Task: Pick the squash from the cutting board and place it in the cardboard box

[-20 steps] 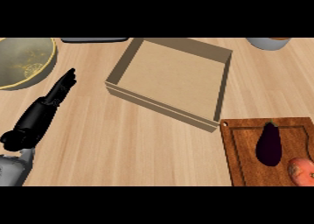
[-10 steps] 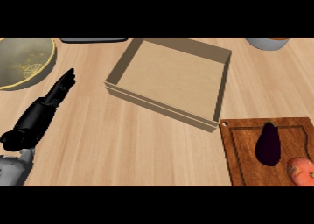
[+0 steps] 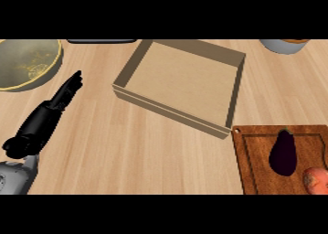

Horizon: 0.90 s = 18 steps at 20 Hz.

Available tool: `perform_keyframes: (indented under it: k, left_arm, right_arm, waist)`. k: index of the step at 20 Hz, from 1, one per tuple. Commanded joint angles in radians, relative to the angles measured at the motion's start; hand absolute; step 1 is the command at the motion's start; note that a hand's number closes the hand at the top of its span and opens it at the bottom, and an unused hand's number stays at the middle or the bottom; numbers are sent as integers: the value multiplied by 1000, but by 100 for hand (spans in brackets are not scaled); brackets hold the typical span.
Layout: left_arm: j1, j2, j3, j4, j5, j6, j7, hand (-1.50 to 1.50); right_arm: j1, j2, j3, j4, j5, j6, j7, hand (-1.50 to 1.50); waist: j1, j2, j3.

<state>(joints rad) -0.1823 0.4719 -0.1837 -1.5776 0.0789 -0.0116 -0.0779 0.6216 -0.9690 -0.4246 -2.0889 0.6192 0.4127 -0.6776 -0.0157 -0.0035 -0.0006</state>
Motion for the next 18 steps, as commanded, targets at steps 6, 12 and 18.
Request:
perform_keyframes:
  k: [6, 12, 18]
  left_arm:
    - [-10, -71, 7, 4, -50, -18, 14, 0]
    - [-29, -64, 61, 16, -34, -85, 17, 0]
    - [-26, -113, 67, 49, -104, -85, 6, 0]
  right_arm:
    - [-18, 190, 67, -103, 218, 13, 79, -150]
    - [-150, 248, 173, 86, 373, -74, 22, -150]
    - [-162, 309, 152, 46, 448, -8, 27, -150]
  waist:
    - [8, 1, 0]
    - [19, 4, 1]
    - [11, 3, 0]
